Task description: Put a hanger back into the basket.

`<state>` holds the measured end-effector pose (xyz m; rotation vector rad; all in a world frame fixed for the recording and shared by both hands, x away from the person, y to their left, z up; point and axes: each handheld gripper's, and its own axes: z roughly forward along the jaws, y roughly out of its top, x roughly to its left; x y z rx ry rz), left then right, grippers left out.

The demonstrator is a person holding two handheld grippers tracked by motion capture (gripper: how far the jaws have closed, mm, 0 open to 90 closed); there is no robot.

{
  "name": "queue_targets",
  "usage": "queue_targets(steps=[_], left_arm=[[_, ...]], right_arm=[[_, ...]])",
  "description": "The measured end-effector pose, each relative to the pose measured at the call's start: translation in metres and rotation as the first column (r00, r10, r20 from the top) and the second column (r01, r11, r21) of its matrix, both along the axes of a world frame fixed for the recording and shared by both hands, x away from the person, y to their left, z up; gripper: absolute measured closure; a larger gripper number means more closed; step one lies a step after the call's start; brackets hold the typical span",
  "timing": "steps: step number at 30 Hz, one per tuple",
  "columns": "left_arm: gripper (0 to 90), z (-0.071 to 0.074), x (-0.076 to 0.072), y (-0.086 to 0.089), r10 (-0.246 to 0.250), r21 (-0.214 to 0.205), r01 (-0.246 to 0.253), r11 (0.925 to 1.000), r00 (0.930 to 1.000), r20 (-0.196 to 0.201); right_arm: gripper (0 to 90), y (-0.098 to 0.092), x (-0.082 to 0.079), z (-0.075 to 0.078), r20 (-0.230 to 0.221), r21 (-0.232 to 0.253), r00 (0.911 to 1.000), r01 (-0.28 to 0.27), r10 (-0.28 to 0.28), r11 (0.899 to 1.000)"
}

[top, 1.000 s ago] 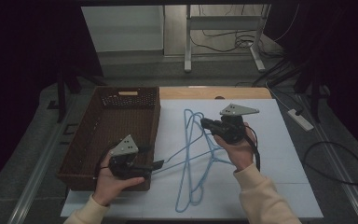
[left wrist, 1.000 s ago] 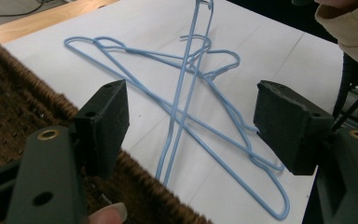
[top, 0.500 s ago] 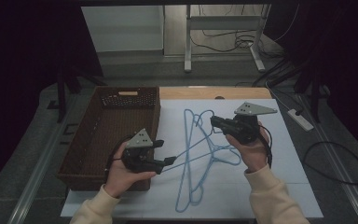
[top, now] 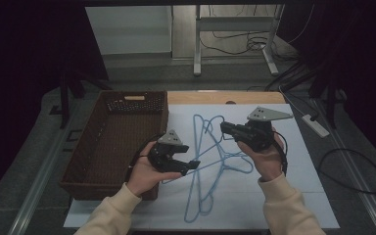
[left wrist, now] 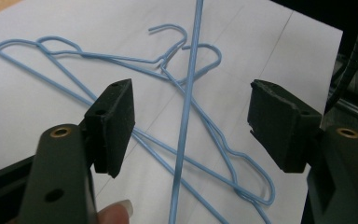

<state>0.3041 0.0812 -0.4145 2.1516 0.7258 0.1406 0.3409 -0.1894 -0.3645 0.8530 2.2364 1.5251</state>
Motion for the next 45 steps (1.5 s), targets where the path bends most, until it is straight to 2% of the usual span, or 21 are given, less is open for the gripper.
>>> queue_targets(steps=[3, 4, 5, 7, 9, 13, 16, 17, 18, 20, 23, 26, 34, 35, 36, 37, 38, 40, 41, 42, 45], left_arm=[[37.4, 0.000, 0.004, -0.006, -0.011, 0.018, 0.011, 0.9998, 0.9999, -0.011], [40.0, -0.001, 0.008, -0.012, -0.017, 0.040, 0.018, 0.9990, 0.9996, -0.022], [41.9, -0.001, 0.008, -0.012, -0.017, 0.040, 0.018, 0.9990, 0.9996, -0.022], [45.6, -0.003, 0.012, -0.019, -0.019, 0.069, 0.022, 0.9974, 0.9991, -0.039], [48.1, -0.003, 0.014, -0.021, -0.023, 0.085, 0.026, 0.9961, 0.9990, -0.040], [58.9, -0.006, 0.018, -0.027, -0.018, 0.118, 0.024, 0.9927, 0.9984, -0.053], [70.4, -0.008, 0.019, -0.028, -0.017, 0.126, 0.025, 0.9918, 0.9978, -0.063], [70.4, -0.008, 0.019, -0.029, -0.013, 0.129, 0.022, 0.9914, 0.9978, -0.065], [74.8, -0.009, 0.019, -0.029, -0.011, 0.130, 0.020, 0.9913, 0.9977, -0.067], [83.3, -0.009, 0.019, -0.029, -0.015, 0.127, 0.024, 0.9917, 0.9970, -0.076], [85.8, -0.008, 0.018, -0.030, -0.034, 0.125, 0.043, 0.9912, 0.9967, -0.073], [86.7, -0.005, 0.014, -0.032, -0.032, 0.116, 0.038, 0.9925, 0.9980, -0.054], [86.8, 0.000, 0.012, -0.027, -0.018, 0.071, 0.020, 0.9972, 0.9994, -0.030], [86.9, 0.001, 0.012, -0.025, -0.007, 0.062, 0.008, 0.9980, 0.9996, -0.026], [86.9, 0.003, 0.012, -0.022, 0.002, 0.041, -0.001, 0.9992, 0.9996, -0.027], [86.8, 0.003, 0.012, -0.022, 0.002, 0.041, -0.001, 0.9992, 0.9996, -0.027], [86.9, 0.005, 0.013, -0.018, 0.010, 0.024, -0.010, 0.9997, 0.9996, -0.025], [86.9, 0.010, 0.013, -0.011, 0.025, 0.006, -0.025, 0.9997, 0.9996, -0.013], [86.9, 0.010, 0.013, -0.011, 0.025, 0.006, -0.025, 0.9997, 0.9996, -0.013], [86.9, 0.013, 0.012, -0.005, 0.036, -0.007, -0.036, 0.9993, 0.9993, -0.004], [86.9, 0.016, 0.011, 0.000, 0.047, -0.019, -0.047, 0.9987, 0.9989, 0.000]], right_arm=[[86.7, 0.000, 0.000, 0.000, 0.000, 0.001, 1.0000, -0.002, 0.002, 1.000], [86.7, 0.000, -0.001, 0.000, -0.001, 0.003, 1.0000, -0.005, 0.005, 1.000], [86.7, 0.000, -0.001, 0.000, -0.001, 0.003, 1.0000, -0.005, 0.005, 1.000], [86.7, 0.001, -0.001, 0.000, -0.002, 0.004, 1.0000, -0.009, 0.009, 1.000], [86.7, 0.001, -0.001, 0.000, -0.001, 0.003, 0.9999, -0.011, 0.011, 1.000], [86.7, 0.002, -0.001, 0.000, -0.001, 0.008, 0.9999, -0.014, 0.014, 1.000], [86.7, 0.002, -0.001, 0.001, -0.002, 0.010, 0.9999, -0.015, 0.015, 1.000], [86.7, 0.001, -0.001, 0.001, -0.001, 0.013, 0.9999, -0.016, 0.016, 1.000], [86.7, 0.001, -0.001, 0.001, -0.001, 0.017, 0.9999, -0.016, 0.016, 1.000], [86.7, 0.001, -0.001, 0.001, 0.002, 0.018, 0.9999, -0.015, 0.015, 1.000], [86.6, 0.000, -0.001, 0.001, 0.004, 0.019, 0.9999, -0.011, 0.011, 1.000], [86.3, -0.001, 0.000, 0.001, 0.008, 0.023, 0.9999, -0.007, 0.007, 1.000], [84.2, -0.006, -0.001, 0.001, 0.030, 0.052, 0.9995, -0.004, 0.002, 0.999], [82.3, -0.006, -0.001, 0.001, 0.034, 0.054, 0.9994, -0.005, 0.003, 0.999], [71.8, -0.008, -0.002, 0.002, 0.041, 0.066, 0.9992, -0.002, -0.001, 0.998], [71.8, -0.008, -0.002, 0.002, 0.041, 0.066, 0.9992, -0.002, -0.001, 0.998], [63.8, -0.010, -0.003, 0.001, 0.049, 0.079, 0.9988, 0.003, -0.007, 0.997], [56.7, -0.012, -0.005, 0.000, 0.057, 0.078, 0.9983, 0.004, -0.008, 0.997], [56.7, -0.012, -0.005, 0.000, 0.057, 0.078, 0.9983, 0.004, -0.008, 0.997], [51.1, -0.016, -0.008, -0.003, 0.062, 0.067, 0.9980, 0.006, -0.011, 0.998], [48.3, -0.018, -0.009, -0.005, 0.065, 0.062, 0.9978, 0.003, -0.008, 0.998]])
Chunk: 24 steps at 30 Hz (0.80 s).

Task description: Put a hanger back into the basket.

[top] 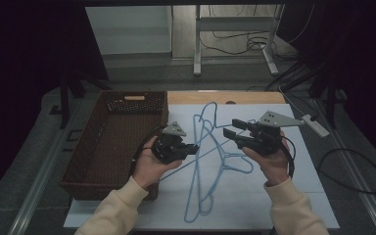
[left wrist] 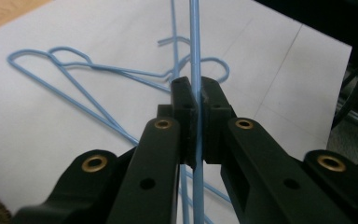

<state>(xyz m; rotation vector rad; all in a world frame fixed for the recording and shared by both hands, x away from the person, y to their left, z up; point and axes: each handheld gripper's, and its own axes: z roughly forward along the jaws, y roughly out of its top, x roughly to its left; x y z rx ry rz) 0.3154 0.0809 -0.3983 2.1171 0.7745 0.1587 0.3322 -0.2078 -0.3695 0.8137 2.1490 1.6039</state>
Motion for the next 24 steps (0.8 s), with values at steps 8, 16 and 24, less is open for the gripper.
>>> queue_targets(steps=[8, 16, 24], left_arm=[[86.9, 0.014, -0.003, 0.025, 0.047, -0.056, -0.045, 0.9974, 0.9987, 0.019], [86.9, 0.027, -0.007, 0.050, 0.088, -0.090, -0.083, 0.9925, 0.9949, 0.050], [86.9, 0.033, -0.012, 0.080, 0.134, -0.111, -0.126, 0.9858, 0.9885, 0.069]], right_arm=[[35.1, -0.018, -0.007, -0.020, 0.004, -0.046, 0.9998, 0.017, -0.017, 0.999], [31.9, -0.042, -0.012, -0.043, -0.022, -0.064, 0.9982, 0.055, -0.056, 0.996], [31.6, -0.054, -0.016, -0.062, -0.045, -0.078, 0.9959, 0.075, -0.078, 0.994]])
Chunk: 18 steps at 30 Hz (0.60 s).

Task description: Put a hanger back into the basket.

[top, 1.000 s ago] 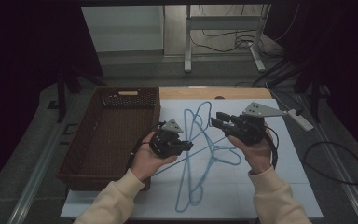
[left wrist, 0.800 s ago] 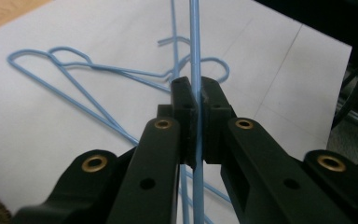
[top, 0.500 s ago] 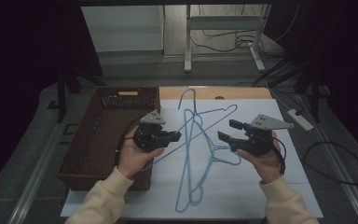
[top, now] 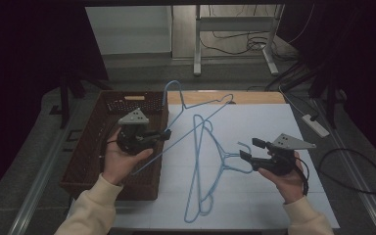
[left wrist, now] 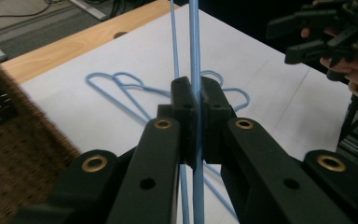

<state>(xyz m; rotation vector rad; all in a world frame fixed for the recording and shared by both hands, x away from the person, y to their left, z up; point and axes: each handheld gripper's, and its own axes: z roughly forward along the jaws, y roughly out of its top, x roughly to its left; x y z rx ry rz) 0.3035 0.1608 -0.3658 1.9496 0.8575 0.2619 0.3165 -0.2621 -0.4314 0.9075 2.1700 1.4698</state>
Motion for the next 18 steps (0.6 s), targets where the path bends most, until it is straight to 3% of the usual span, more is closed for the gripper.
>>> queue_targets(steps=[18], left_arm=[[86.9, -0.001, -0.007, 0.056, 0.106, -0.022, -0.106, 0.9942, 0.9942, 0.016]], right_arm=[[30.9, -0.018, 0.000, -0.023, -0.035, -0.029, 0.9981, 0.049, -0.050, 0.998]])
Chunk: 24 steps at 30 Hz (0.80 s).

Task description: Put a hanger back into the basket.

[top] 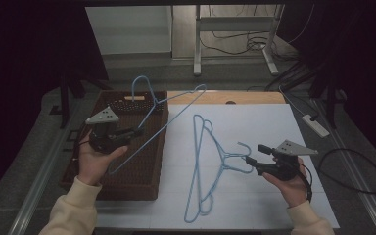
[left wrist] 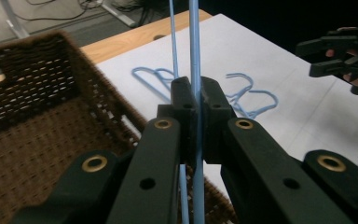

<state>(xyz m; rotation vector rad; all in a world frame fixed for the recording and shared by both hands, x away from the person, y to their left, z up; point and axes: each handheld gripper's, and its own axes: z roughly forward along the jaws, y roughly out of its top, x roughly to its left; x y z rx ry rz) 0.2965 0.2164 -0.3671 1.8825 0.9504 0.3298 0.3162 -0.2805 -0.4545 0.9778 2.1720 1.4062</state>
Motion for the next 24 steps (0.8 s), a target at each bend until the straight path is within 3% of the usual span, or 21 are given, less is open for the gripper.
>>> queue_targets(steps=[12, 24], left_arm=[[86.9, -0.011, 0.001, 0.047, 0.094, 0.034, -0.094, 0.9950, 0.9955, -0.011], [86.9, -0.024, -0.002, 0.073, 0.119, 0.077, -0.117, 0.9902, 0.9927, -0.021]], right_arm=[[30.9, -0.003, 0.002, -0.007, -0.014, -0.012, 0.9998, 0.012, -0.012, 1.000], [30.8, -0.001, 0.003, -0.009, -0.024, -0.023, 0.9997, 0.008, -0.009, 1.000]])
